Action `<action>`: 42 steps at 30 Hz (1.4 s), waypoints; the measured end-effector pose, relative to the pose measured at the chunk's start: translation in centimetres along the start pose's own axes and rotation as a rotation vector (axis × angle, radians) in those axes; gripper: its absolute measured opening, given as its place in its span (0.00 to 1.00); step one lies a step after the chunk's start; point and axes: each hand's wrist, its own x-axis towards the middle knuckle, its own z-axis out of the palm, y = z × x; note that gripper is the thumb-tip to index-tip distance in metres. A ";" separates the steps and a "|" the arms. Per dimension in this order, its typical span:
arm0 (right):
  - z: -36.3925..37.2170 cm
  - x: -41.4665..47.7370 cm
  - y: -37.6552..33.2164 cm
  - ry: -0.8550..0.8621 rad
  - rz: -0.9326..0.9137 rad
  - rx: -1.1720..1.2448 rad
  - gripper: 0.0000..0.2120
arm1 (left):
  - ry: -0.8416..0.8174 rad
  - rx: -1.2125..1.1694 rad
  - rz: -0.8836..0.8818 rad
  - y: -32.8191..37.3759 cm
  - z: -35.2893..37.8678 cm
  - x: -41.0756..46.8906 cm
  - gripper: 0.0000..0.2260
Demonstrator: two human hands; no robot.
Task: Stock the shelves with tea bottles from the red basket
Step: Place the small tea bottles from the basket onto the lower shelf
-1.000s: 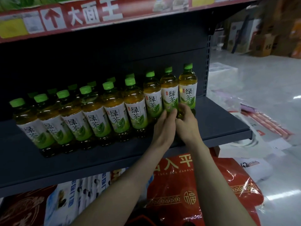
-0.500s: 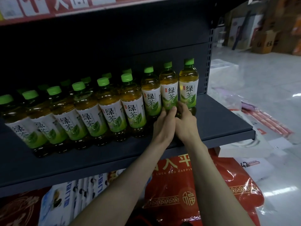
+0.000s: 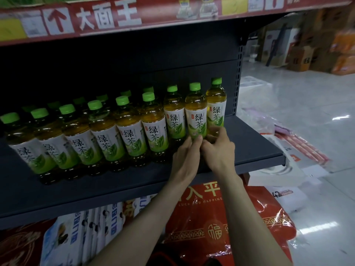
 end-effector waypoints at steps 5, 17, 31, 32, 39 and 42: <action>-0.4 -0.2 0.5 -0.048 0.034 -0.040 0.24 | 0.026 -0.024 -0.025 0.1 -0.8 -0.5 0.20; -0.6 -0.7 0.8 -0.115 -0.038 -0.054 0.24 | -0.029 -0.080 -0.075 0.2 -0.7 -1.2 0.26; 0.3 -2.8 0.3 -0.204 -0.168 -0.007 0.21 | 0.049 -0.046 -0.070 -0.6 -2.5 -3.5 0.20; 0.4 -2.9 0.2 -0.215 -0.181 -0.017 0.21 | 0.057 -0.046 -0.072 -0.6 -2.6 -3.4 0.20; 1.4 -2.8 0.3 -0.246 -0.186 -0.048 0.24 | 0.086 -0.061 -0.088 -0.4 -3.1 -3.3 0.21; 1.5 -2.5 0.6 -0.244 -0.169 -0.035 0.24 | 0.103 -0.059 -0.061 -0.5 -3.2 -3.6 0.22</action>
